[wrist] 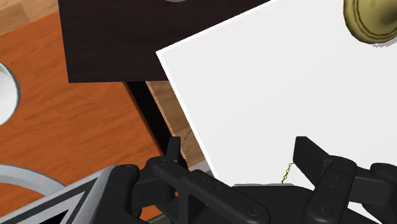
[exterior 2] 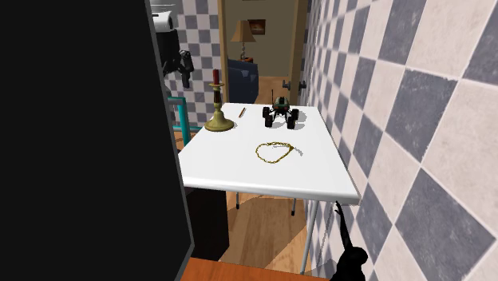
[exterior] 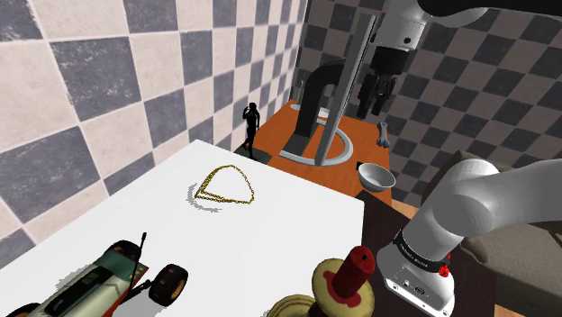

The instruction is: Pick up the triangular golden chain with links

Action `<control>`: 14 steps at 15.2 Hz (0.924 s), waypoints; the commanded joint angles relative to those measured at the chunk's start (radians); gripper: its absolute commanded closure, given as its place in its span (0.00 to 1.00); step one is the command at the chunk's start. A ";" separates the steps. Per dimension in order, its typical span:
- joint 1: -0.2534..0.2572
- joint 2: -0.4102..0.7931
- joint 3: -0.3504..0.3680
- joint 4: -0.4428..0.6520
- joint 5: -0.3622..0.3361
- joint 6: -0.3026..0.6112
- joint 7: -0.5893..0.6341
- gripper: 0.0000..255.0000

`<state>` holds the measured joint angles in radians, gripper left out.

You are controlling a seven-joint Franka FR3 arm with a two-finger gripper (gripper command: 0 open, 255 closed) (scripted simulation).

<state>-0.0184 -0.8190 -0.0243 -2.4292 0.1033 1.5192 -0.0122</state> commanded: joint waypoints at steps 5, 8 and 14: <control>0.021 0.074 0.060 -0.043 0.037 0.136 0.047 0.00; 0.035 0.146 0.105 -0.060 0.061 0.239 0.081 0.00; 0.058 0.325 0.192 -0.054 0.088 0.440 0.152 0.00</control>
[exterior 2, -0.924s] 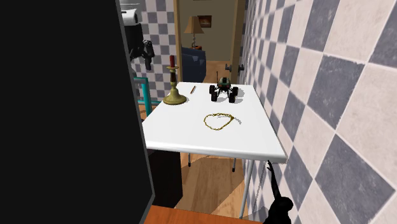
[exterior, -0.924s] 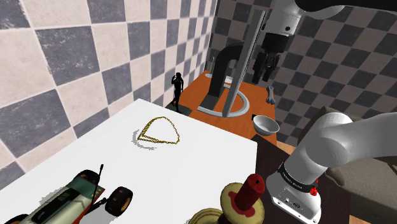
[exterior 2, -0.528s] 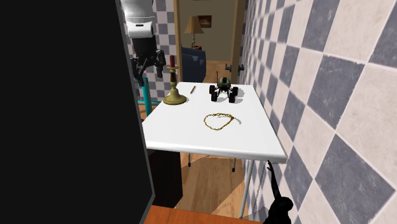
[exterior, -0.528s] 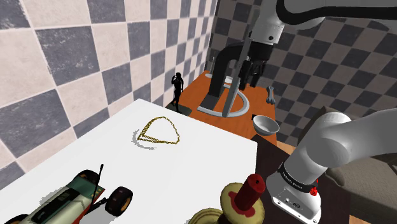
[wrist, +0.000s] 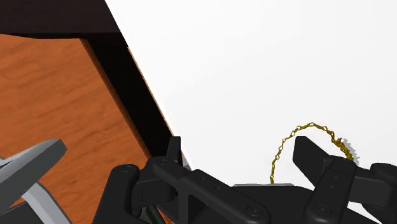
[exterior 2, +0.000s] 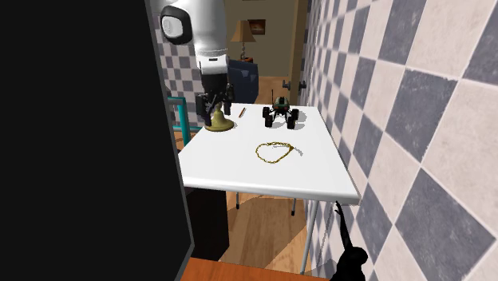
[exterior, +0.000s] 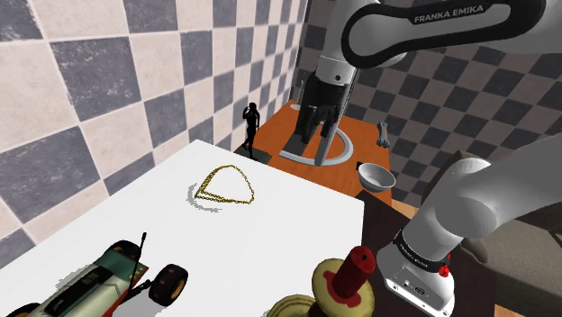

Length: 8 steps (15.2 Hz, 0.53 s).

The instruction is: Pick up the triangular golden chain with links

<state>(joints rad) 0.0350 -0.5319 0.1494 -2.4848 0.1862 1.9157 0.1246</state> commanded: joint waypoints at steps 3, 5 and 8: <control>0.011 0.142 0.059 0.025 0.004 0.137 0.055 0.00; 0.013 0.215 0.086 0.048 -0.004 0.196 0.084 0.00; 0.015 0.330 0.121 0.093 -0.030 0.277 0.134 0.00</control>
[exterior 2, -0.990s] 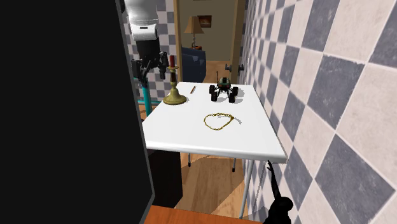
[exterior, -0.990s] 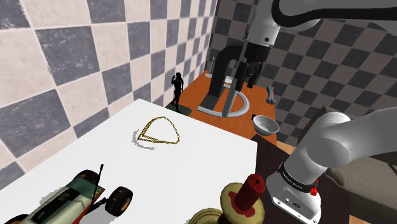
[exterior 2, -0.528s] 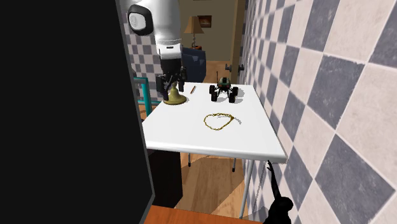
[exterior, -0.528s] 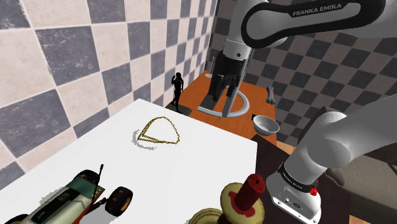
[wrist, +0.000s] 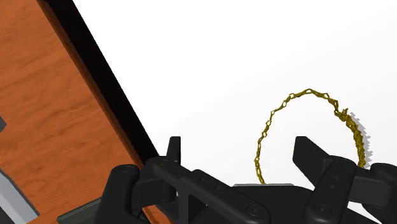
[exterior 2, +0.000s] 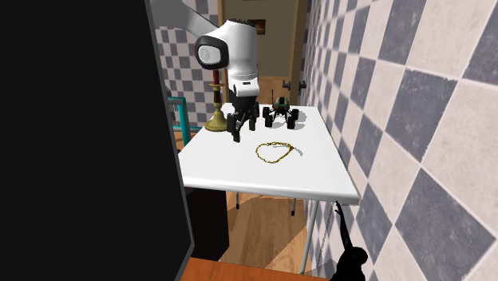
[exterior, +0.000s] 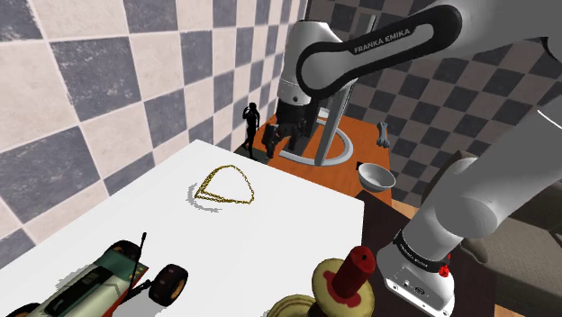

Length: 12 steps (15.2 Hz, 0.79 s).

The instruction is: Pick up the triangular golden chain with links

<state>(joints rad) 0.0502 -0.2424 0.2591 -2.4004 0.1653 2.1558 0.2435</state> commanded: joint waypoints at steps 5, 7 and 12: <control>0.010 0.240 0.054 0.110 -0.090 0.146 0.117 0.00; 0.019 0.321 0.061 0.160 -0.133 0.179 0.162 0.00; 0.035 0.412 0.057 0.192 -0.180 0.237 0.204 0.00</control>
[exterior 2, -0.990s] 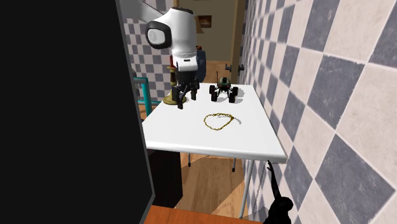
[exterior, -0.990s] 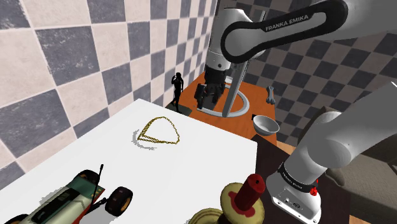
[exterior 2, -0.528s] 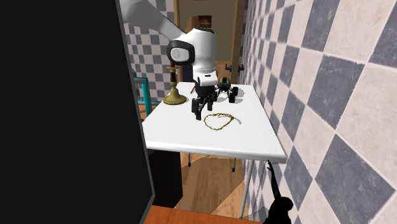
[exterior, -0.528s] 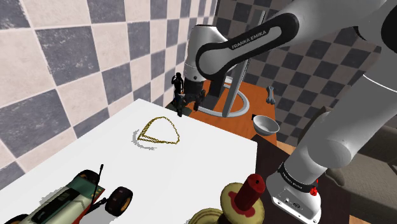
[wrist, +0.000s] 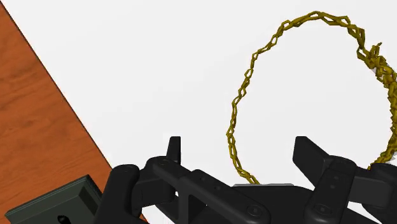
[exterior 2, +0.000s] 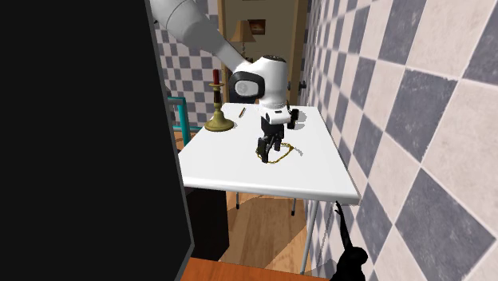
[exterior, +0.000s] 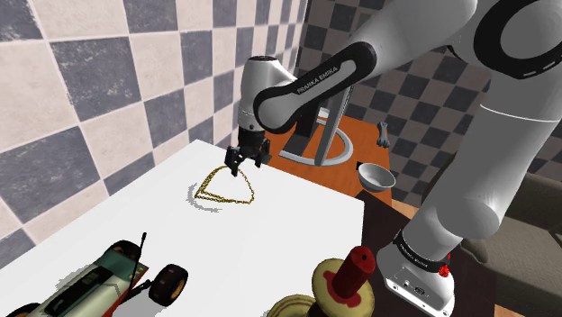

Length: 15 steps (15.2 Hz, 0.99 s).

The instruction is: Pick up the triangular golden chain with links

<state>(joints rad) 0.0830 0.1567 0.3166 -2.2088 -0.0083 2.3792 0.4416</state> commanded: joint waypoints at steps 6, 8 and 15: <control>0.008 0.059 -0.007 -0.013 -0.027 0.070 0.019 0.00; 0.008 0.055 -0.006 -0.016 -0.026 0.070 0.020 1.00; 0.008 0.048 -0.005 -0.021 -0.023 0.067 0.019 1.00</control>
<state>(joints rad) 0.0877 0.2023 0.3079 -2.2270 -0.0328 2.4466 0.4597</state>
